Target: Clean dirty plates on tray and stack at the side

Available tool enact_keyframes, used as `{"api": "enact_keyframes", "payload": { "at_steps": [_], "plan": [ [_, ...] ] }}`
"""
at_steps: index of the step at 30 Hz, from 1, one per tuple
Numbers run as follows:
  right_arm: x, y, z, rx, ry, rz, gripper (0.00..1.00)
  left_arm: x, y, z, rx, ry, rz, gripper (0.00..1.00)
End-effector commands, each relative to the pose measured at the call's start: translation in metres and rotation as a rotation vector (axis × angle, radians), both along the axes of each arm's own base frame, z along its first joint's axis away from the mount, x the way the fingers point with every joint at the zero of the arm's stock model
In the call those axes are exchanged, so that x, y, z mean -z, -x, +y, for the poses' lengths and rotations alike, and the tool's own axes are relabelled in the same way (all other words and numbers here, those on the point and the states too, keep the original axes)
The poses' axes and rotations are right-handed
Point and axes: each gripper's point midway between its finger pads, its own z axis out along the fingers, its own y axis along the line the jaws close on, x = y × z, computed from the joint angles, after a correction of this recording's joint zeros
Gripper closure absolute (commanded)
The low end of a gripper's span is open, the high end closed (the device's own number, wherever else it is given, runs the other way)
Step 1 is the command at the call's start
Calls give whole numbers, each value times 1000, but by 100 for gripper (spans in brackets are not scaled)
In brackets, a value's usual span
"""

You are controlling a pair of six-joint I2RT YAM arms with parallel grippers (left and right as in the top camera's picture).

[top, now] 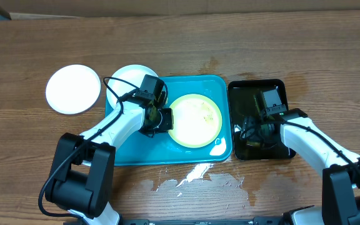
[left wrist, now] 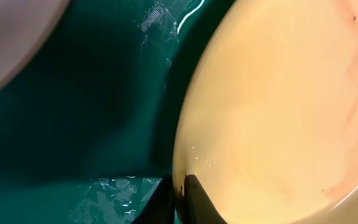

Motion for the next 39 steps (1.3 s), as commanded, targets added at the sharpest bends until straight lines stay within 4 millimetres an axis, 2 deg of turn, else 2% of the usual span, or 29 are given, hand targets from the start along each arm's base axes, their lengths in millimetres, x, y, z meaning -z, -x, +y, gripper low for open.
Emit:
{"api": "enact_keyframes", "payload": {
  "at_steps": [1, 4, 5, 7, 10, 11, 17, 22, 24, 29, 33, 39],
  "plan": [
    [-3, -1, 1, 1, -12, -14, 37, 7, 4, 3, -9, -11, 24, 96],
    [-3, -1, 1, 2, -9, -13, 50, 7, 3, 3, -8, -9, 20, 96],
    [-3, -1, 1, 2, -9, -14, 60, 7, 3, 3, -8, -9, 20, 96],
    [-4, -3, 1, 2, -11, -22, 71, 7, 3, 3, -8, -9, 20, 96],
    [-16, -14, 4, 3, -16, -44, 92, 7, 3, 3, -8, -10, 20, 96],
    [-21, -17, 4, 2, -18, -50, 96, 7, 3, 3, -8, -10, 20, 96],
    [-72, -32, 8, -1, -16, -48, 96, 7, 3, 3, -8, -10, 22, 96],
    [-102, -35, 14, -26, -40, -37, 96, 7, 3, 3, -8, -10, 21, 96],
    [-109, -37, 31, -104, -117, -44, 96, 7, 3, 3, -8, -10, 21, 96],
    [-128, -33, 89, -319, -401, -80, 96, 7, 3, 3, -9, -9, 20, 96],
    [-131, -29, 117, -411, -424, -108, 96, 7, 3, 3, -9, -9, 20, 96],
    [-113, -16, 149, -526, -316, -135, 96, 7, 3, 3, -9, -10, 21, 96]
  ]
}}
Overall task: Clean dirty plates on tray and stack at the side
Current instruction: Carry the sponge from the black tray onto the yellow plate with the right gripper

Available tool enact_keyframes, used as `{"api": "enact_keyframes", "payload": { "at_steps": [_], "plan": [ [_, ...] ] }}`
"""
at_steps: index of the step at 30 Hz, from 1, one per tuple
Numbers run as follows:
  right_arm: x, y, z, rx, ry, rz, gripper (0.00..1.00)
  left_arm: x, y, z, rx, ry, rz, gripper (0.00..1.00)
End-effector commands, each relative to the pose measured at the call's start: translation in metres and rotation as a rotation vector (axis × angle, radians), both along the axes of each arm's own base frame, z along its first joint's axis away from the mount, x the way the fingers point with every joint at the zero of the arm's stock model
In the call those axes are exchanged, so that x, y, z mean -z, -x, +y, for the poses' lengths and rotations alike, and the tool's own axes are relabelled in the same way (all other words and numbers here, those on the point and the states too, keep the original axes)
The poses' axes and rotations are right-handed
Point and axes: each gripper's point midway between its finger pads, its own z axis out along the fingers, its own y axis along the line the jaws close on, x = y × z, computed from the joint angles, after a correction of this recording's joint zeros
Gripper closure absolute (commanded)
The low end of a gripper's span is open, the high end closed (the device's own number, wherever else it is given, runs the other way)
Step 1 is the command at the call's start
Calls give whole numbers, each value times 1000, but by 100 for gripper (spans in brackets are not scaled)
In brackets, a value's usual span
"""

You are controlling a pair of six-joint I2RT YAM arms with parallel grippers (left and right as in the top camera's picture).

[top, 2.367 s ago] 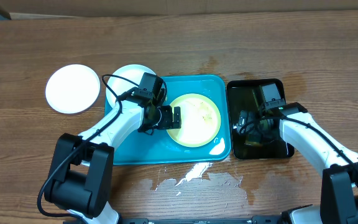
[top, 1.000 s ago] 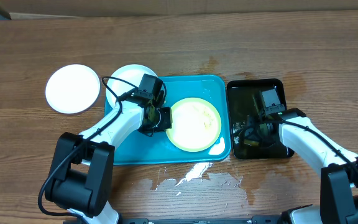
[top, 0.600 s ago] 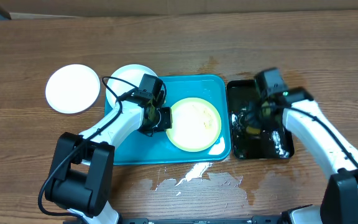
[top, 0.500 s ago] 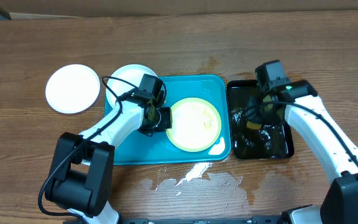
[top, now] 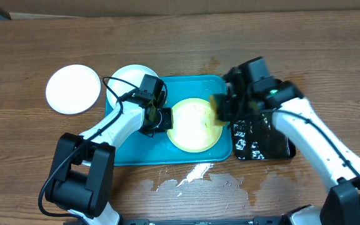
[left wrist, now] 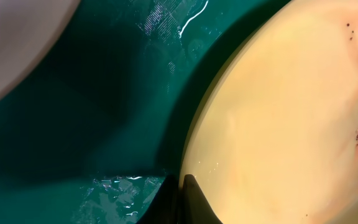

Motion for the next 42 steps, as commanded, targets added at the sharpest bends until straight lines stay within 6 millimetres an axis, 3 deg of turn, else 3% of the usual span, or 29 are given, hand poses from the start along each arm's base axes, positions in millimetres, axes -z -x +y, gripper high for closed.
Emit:
{"api": "enact_keyframes", "payload": {
  "at_steps": [1, 7, 15, 25, 28, 31, 38, 42],
  "plan": [
    [6, 10, 15, -69, 63, -54, 96, 7, 4, 3, -4, -11, 24, 96],
    [21, 10, 35, -153, 193, -158, 96, 7, 4, 3, -4, -11, 24, 96],
    [55, 15, 50, -210, 226, -110, 96, 7, 4, 3, -4, -10, 25, 95],
    [79, 18, 51, -222, 250, -63, 75, 7, 4, 3, -11, -9, 26, 95],
    [78, 17, 52, -222, 249, -66, 48, 7, 4, 3, -11, -9, 26, 95],
    [78, 17, 52, -223, 250, -66, 33, 7, 4, 3, -11, -9, 26, 94],
    [82, 24, 46, -245, 274, -39, 30, 7, 4, 3, -11, -9, 26, 93],
    [91, 32, 40, -249, 291, -10, 33, 7, 4, 3, -11, -9, 26, 93]
  ]
}}
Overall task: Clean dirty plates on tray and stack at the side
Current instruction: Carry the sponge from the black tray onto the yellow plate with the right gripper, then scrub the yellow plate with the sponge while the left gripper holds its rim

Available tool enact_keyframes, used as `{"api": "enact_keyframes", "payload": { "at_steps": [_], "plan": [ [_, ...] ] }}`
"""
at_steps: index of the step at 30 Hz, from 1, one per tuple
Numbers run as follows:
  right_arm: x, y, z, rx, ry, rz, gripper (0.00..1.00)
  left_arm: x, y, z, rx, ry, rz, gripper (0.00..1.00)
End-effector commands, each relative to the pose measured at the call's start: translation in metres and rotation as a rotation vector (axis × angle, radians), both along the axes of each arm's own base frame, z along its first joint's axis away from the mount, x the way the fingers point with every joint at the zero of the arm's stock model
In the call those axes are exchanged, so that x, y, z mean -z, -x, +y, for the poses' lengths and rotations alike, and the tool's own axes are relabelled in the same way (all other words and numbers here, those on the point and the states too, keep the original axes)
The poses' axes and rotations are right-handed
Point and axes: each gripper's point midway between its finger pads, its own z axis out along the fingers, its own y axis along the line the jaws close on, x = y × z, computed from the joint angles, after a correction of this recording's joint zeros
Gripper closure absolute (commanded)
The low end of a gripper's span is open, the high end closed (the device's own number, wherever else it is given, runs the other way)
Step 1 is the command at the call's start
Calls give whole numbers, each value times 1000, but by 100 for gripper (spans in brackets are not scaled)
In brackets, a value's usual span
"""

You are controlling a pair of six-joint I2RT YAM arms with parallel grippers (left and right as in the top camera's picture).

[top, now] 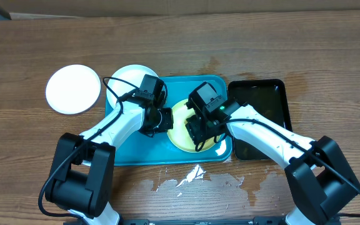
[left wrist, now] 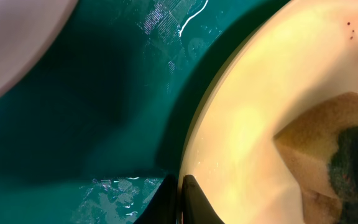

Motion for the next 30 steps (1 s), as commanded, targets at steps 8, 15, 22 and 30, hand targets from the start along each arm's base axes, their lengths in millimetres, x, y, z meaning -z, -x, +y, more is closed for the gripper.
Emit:
{"api": "enact_keyframes", "payload": {
  "at_steps": [8, 15, 22, 30],
  "plan": [
    [21, 13, -11, -10, 34, 17, 43, 7, 4, 2, -10, -5, 26, 93],
    [23, 16, -13, -10, 40, 25, 66, 7, 4, 2, -10, -2, 24, 93],
    [24, 17, -13, -9, 43, 30, 96, 7, 4, 2, -9, -2, 25, 93],
    [6, 5, -13, -1, 71, 1, 56, 7, 4, 2, -9, -2, 25, 92]
  ]
}}
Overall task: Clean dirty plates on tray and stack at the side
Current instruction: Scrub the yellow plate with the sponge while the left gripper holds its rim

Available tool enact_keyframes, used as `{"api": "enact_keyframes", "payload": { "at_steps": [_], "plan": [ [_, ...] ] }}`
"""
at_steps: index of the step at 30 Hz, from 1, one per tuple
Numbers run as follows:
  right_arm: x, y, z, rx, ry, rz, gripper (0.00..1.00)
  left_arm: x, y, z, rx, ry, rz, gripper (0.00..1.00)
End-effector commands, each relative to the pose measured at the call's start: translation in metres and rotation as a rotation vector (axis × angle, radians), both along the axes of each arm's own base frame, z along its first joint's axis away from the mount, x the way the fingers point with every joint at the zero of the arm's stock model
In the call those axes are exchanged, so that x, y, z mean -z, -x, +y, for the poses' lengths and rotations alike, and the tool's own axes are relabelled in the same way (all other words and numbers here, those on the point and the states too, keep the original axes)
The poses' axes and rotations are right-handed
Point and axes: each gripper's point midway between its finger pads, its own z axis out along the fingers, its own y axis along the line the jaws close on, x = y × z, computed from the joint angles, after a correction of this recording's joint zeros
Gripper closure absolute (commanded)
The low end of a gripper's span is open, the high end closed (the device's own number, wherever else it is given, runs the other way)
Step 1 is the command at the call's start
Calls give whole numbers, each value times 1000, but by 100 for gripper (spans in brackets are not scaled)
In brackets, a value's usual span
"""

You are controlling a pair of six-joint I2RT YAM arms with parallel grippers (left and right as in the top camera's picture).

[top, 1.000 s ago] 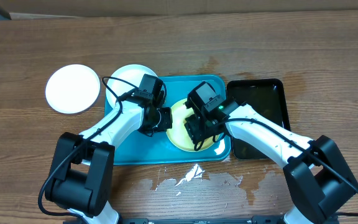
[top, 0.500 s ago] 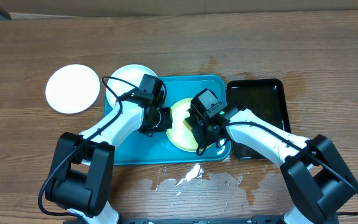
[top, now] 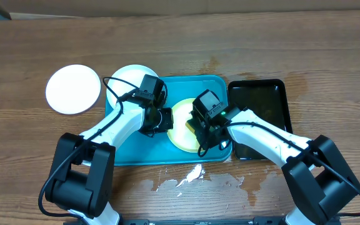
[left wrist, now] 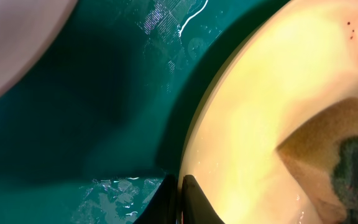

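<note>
A pale yellow-green plate [top: 180,136] lies on the teal tray [top: 130,150]. My left gripper [top: 161,119] is shut on the plate's left rim; in the left wrist view its fingertips [left wrist: 191,190] pinch the edge of the plate [left wrist: 260,93]. My right gripper [top: 201,130] stands over the middle of the plate, shut on a tan sponge [left wrist: 316,146] with a dark green scrub side, pressed on the plate's face. A few dark specks dot the plate. The right fingers themselves are hidden under the wrist.
A black tray [top: 267,103] of water sits right of the teal one. One white plate [top: 74,89] lies on the table at the left; another [top: 129,76] is at the teal tray's top-left corner. Spilled water [top: 192,175] wets the table in front.
The right gripper and its sponge have shifted a little towards the plate's right side. The left gripper still pinches the rim in the same place.
The right gripper was first down in the black tray while the left held the plate's rim. Then it was above the teal tray's right edge with the sponge. After that it had the sponge on the plate, where it still is, slightly shifted.
</note>
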Motion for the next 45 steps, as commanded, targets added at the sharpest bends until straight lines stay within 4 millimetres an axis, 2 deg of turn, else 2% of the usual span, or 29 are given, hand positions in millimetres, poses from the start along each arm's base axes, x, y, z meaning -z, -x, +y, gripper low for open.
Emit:
{"api": "enact_keyframes", "payload": {
  "at_steps": [1, 4, 6, 9, 13, 17, 25, 28, 29, 32, 33, 35, 36, 41, 42, 43, 44, 45],
  "plan": [
    [-20, -21, 8, 5, 1, -73, 52, 7, 4, 2, -9, -3, 25, 92],
    [-32, -36, 12, -6, 6, -137, 38, 7, 4, 2, -9, -3, 25, 92],
    [-35, -41, 16, -17, -9, -160, 33, 7, 4, 2, -9, -3, 25, 92],
    [-31, -41, 16, -17, -4, -153, 33, 7, 4, 2, -10, -2, 25, 92],
    [-13, -36, 15, -41, 17, -111, 33, 7, 4, 2, -10, -2, 25, 92],
    [1, -34, 25, -57, -19, -76, 33, 7, 4, 1, -12, -1, 24, 92],
    [2, -44, 30, -76, -18, -127, 35, 6, 3, 0, -11, 8, 21, 91],
    [1, -47, 32, -85, -27, -142, 41, 6, 3, 0, -11, 8, 20, 92],
    [1, -48, 33, -93, -27, -146, 45, 6, 3, 0, -11, 8, 20, 92],
    [1, -48, 33, -101, -26, -148, 65, 6, 3, 0, -11, 8, 21, 93],
    [1, -48, 33, -101, -26, -148, 77, 6, 3, 0, -11, 8, 21, 93],
    [1, -48, 33, -101, -27, -149, 92, 6, 3, 0, -11, 8, 21, 93],
    [1, -48, 33, -101, -28, -150, 96, 6, 3, 0, -11, 8, 21, 93],
    [-6, -54, 38, -100, -44, -165, 96, 6, 3, 0, -11, 8, 21, 93],
    [-9, -55, 40, -101, -47, -170, 94, 6, 3, 0, -11, 8, 21, 93],
    [-10, -56, 40, -100, -49, -172, 78, 6, 3, 0, -11, 8, 21, 93],
    [-11, -57, 41, -100, -48, -171, 48, 6, 3, 0, -11, 8, 22, 93],
    [-11, -56, 40, -101, -46, -168, 39, 6, 3, 0, -11, 8, 22, 93]
  ]
}}
